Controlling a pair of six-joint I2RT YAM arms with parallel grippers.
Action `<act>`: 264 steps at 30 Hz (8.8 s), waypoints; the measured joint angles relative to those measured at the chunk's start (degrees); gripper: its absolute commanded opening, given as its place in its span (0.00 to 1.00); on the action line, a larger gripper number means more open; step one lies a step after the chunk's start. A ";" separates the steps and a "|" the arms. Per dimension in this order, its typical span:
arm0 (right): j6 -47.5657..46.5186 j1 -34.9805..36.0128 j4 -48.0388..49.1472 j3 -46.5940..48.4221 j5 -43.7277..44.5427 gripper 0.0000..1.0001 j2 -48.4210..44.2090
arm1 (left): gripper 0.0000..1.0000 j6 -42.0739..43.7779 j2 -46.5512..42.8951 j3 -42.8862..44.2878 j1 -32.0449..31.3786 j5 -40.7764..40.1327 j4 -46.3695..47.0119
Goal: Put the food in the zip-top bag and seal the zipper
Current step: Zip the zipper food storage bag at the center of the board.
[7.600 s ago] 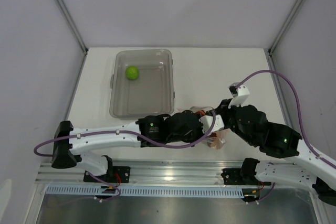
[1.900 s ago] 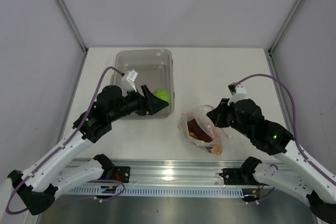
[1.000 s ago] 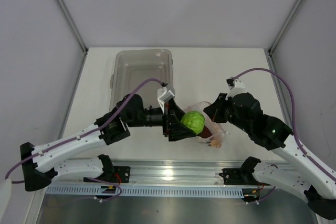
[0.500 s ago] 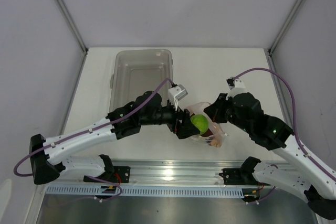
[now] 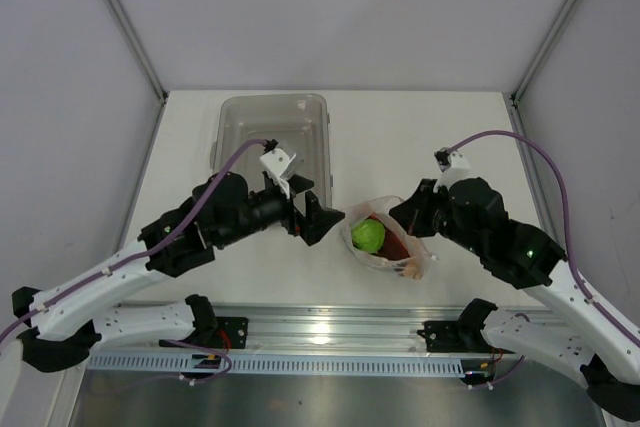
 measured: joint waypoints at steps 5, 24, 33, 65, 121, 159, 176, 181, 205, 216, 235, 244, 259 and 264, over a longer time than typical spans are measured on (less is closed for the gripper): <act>-0.11 0.00 -0.66 0.50 -0.72 0.00 -0.09 | 0.99 5.53 3.52 4.61 0.04 -1.22 -2.58; -2.36 0.00 -3.41 1.60 -3.82 0.08 -0.26 | 0.01 12.90 23.80 12.37 5.01 12.63 -9.16; -3.89 -0.02 -7.87 2.25 -3.45 0.58 -3.32 | 0.01 6.64 25.88 21.05 8.28 17.05 -16.79; -12.79 1.38 -18.58 2.01 -17.16 0.54 -9.18 | 0.01 1.92 33.46 30.42 11.43 22.16 -22.71; -9.55 1.84 -8.39 3.13 -4.61 0.00 -4.68 | 0.00 -3.91 -0.33 6.08 13.90 25.31 -23.65; -12.74 -1.03 -3.85 6.40 -25.90 0.00 2.10 | 0.99 28.04 12.87 11.58 -1.66 27.63 -10.32; -10.25 -3.54 2.47 4.72 -28.72 0.34 3.15 | 0.01 17.94 16.83 10.27 -1.46 13.81 -17.88; -10.88 -3.87 4.90 1.70 -28.35 0.34 1.01 | 0.00 14.16 14.78 7.72 3.28 17.99 -16.65; -15.63 -4.15 20.96 -6.67 -32.17 0.00 -0.50 | 0.01 11.43 10.69 3.02 8.68 37.90 -12.61; -15.39 -4.44 21.16 -6.56 -34.91 0.00 -1.79 | 0.75 13.51 7.82 3.02 9.07 36.37 -12.31; -2.38 -10.32 7.96 4.81 -44.94 0.00 8.31 | 0.76 17.59 8.09 7.17 5.84 31.63 -6.45; -2.14 -10.36 7.93 4.81 -48.98 0.00 8.31 | 0.45 20.57 11.67 7.78 5.73 28.76 -7.45; -5.05 -10.73 12.15 1.70 -49.29 0.00 4.28 | 0.01 17.75 12.76 7.43 5.68 34.99 -6.88; -4.72 -10.73 15.43 -0.33 -49.24 0.00 4.17 | 0.59 16.50 12.22 6.75 5.90 36.54 -6.12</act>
